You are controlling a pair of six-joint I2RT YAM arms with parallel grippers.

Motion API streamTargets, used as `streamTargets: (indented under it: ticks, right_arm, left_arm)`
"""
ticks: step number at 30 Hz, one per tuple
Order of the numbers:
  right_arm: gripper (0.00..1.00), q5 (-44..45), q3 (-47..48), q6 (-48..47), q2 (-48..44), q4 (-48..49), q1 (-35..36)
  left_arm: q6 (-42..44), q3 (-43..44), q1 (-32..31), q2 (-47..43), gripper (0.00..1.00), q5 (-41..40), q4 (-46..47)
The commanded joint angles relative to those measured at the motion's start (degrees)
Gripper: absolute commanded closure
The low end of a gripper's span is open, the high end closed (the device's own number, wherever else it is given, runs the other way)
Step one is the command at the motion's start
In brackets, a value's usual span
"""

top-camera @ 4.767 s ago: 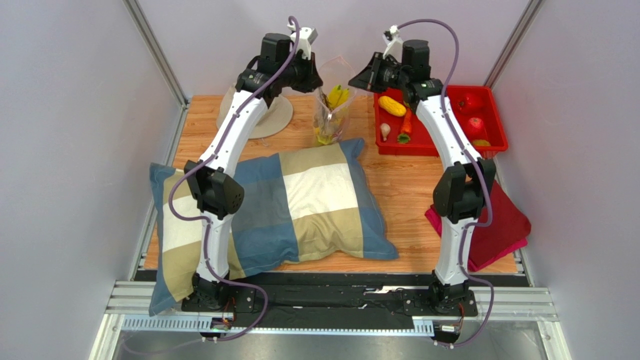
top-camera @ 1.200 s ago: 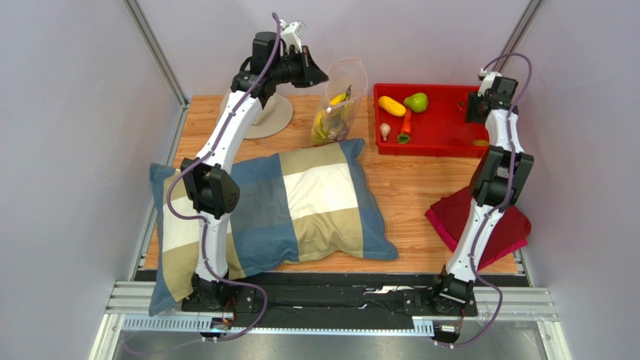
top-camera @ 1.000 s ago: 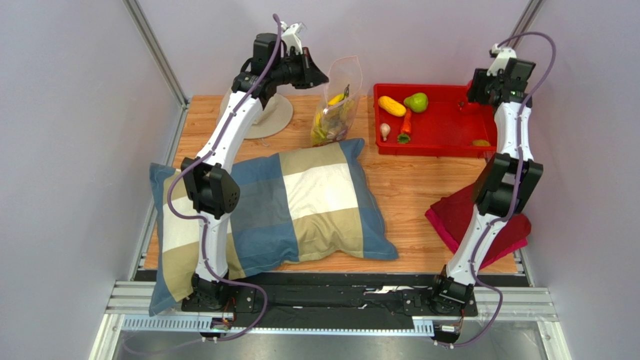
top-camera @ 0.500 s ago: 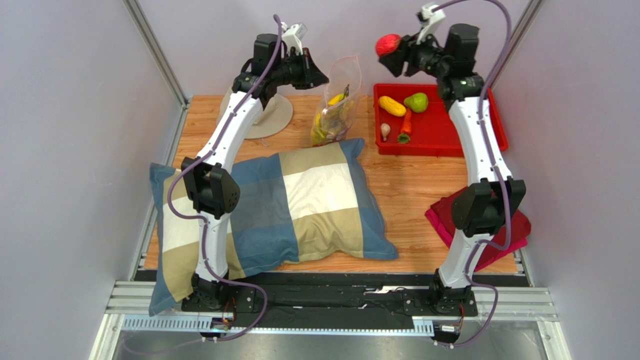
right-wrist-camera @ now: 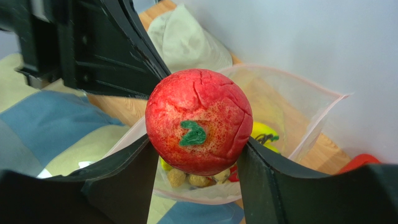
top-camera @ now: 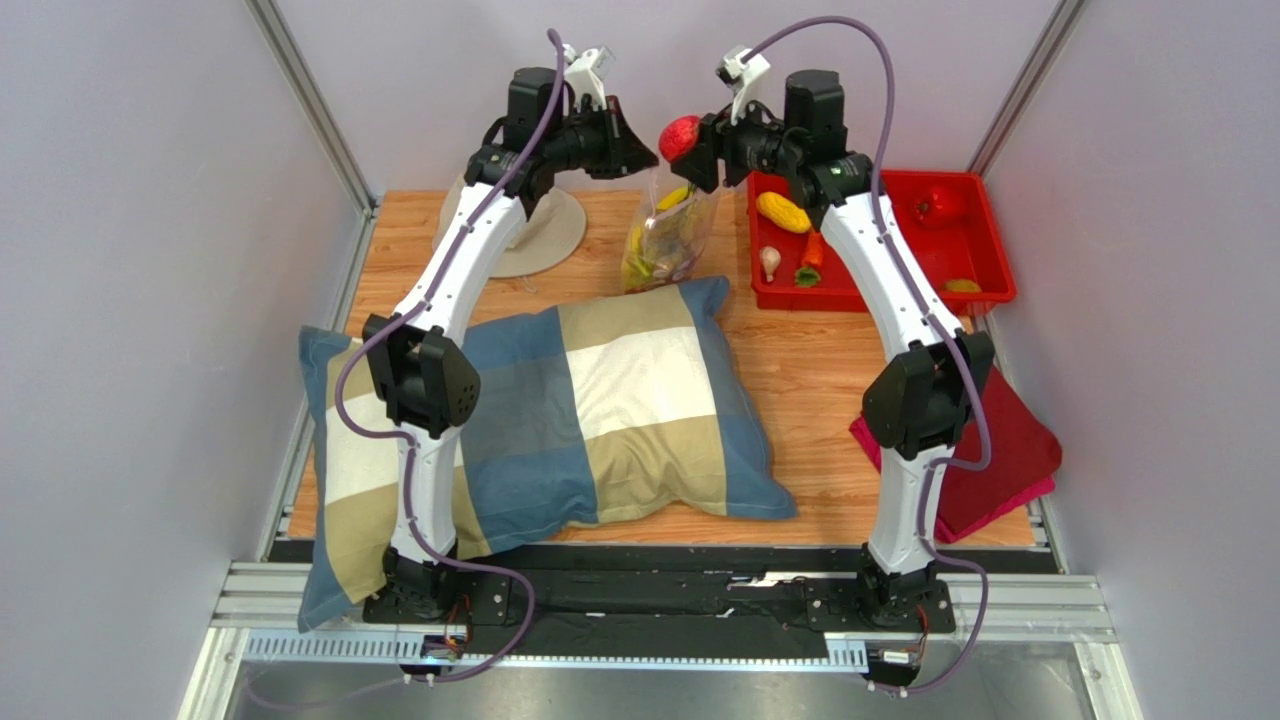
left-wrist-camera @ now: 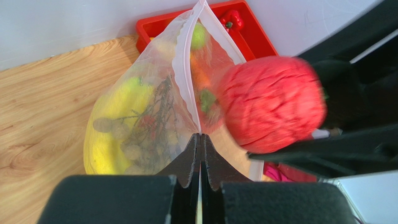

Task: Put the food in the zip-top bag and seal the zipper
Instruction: Place the fake fruit in the zipper food storage bag.

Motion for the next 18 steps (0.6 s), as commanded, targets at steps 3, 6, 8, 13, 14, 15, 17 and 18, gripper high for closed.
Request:
streamTargets:
  ticks: [3, 6, 8, 13, 14, 15, 17, 18]
  right_arm:
    - [0.15, 1.67, 3.65, 0.43, -0.63, -1.57, -0.05]
    - [0.07, 0.54, 4.35, 5.60, -1.77, 0.71, -2.76]
    - [0.05, -0.53, 5.49, 8.41, -2.13, 1.94, -4.61]
    - [0.05, 1.75, 6.81, 15.80, 0.06, 3.97, -15.42]
    - [0.06, 2.11, 7.25, 16.95, 1.64, 4.05, -16.74]
    - [0.06, 2.72, 7.25, 17.48, 2.52, 4.06, -21.02]
    - [0.07, 5.70, 6.73, 19.33, 4.10, 5.19, -24.21]
    - [0.07, 6.93, 6.21, 19.68, 6.03, 5.72, -27.01]
  left_arm:
    - [0.90, 2.27, -0.27, -1.21, 1.00, 0.90, 2.24]
    - [1.17, 2.28, -0.27, -1.21, 1.00, 0.81, 2.15]
    - [1.08, 2.27, -0.27, -1.21, 1.00, 0.99, 2.15]
    - [1.08, 2.27, -0.27, -1.29, 1.00, 0.90, 2.07]
    - [1.08, 2.27, -0.27, -1.29, 1.00, 0.81, 2.07]
    - [1.17, 2.27, -0.27, -1.47, 1.00, 0.81, 1.98]
    - [0.91, 1.31, -0.27, -1.82, 1.00, 0.73, 2.59]
    - [0.56, 0.96, -0.27, -2.08, 1.00, 0.90, 3.03]
